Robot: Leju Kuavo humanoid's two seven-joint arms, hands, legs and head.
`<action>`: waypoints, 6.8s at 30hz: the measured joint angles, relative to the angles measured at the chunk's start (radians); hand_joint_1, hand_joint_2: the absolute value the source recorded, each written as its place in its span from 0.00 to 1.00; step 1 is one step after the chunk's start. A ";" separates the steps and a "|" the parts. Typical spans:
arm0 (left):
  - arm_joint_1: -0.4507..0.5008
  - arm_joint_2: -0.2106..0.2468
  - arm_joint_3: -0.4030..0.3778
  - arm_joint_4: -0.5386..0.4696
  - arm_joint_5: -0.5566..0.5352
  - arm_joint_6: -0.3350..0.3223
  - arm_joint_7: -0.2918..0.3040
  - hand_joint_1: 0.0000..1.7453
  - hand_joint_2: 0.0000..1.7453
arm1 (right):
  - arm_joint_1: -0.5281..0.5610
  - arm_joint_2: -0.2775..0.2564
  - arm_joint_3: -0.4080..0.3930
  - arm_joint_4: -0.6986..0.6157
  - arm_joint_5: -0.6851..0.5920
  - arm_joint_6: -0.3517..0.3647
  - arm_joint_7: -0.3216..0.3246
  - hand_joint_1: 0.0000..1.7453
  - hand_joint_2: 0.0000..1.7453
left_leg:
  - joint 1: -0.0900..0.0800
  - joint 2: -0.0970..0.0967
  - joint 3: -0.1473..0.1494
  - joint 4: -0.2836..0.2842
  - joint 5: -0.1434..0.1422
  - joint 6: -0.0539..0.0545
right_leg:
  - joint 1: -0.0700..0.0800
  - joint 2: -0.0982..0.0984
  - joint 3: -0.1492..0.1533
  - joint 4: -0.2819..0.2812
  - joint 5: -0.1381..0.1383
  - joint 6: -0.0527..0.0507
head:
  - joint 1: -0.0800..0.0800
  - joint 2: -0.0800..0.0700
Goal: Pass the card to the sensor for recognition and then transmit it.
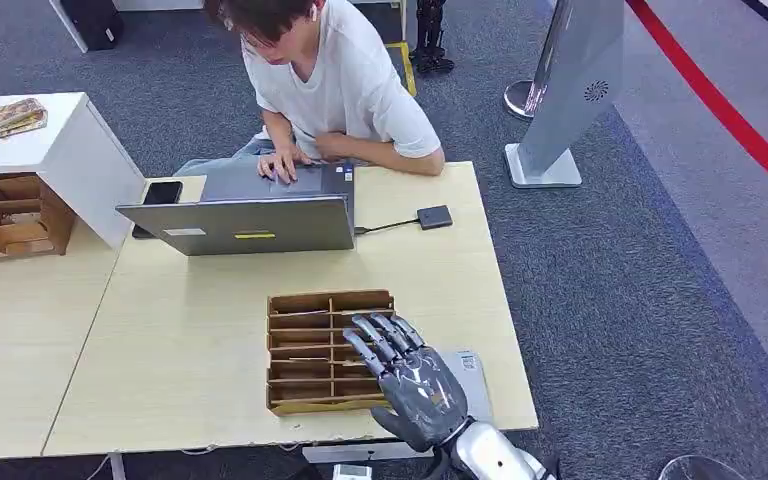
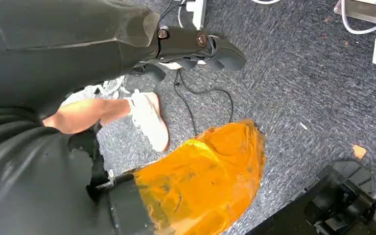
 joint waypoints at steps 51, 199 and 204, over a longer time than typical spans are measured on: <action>-0.001 -0.002 0.001 0.000 -0.018 -0.012 0.000 0.00 0.00 | -0.010 0.023 -0.012 0.069 -0.030 0.014 0.031 0.25 1.00 | 0.000 0.000 0.000 0.000 0.000 0.000 | 0.000 0.000 0.000 0.000 0.000 0.000 | 0.000 0.000; -0.016 -0.012 -0.001 0.000 -0.050 -0.038 0.002 0.00 0.00 | -0.096 0.104 -0.026 0.240 -0.075 0.093 0.070 0.78 1.00 | 0.000 0.000 0.000 0.000 0.000 0.000 | 0.000 0.000 0.000 0.000 0.000 0.000 | 0.000 0.000; -0.016 -0.012 -0.001 0.000 -0.050 -0.038 0.002 0.00 0.00 | -0.100 0.105 -0.026 0.243 -0.079 0.095 0.072 0.83 1.00 | 0.000 0.000 0.000 0.000 0.000 0.000 | 0.000 0.000 0.000 0.000 0.000 0.000 | 0.000 0.000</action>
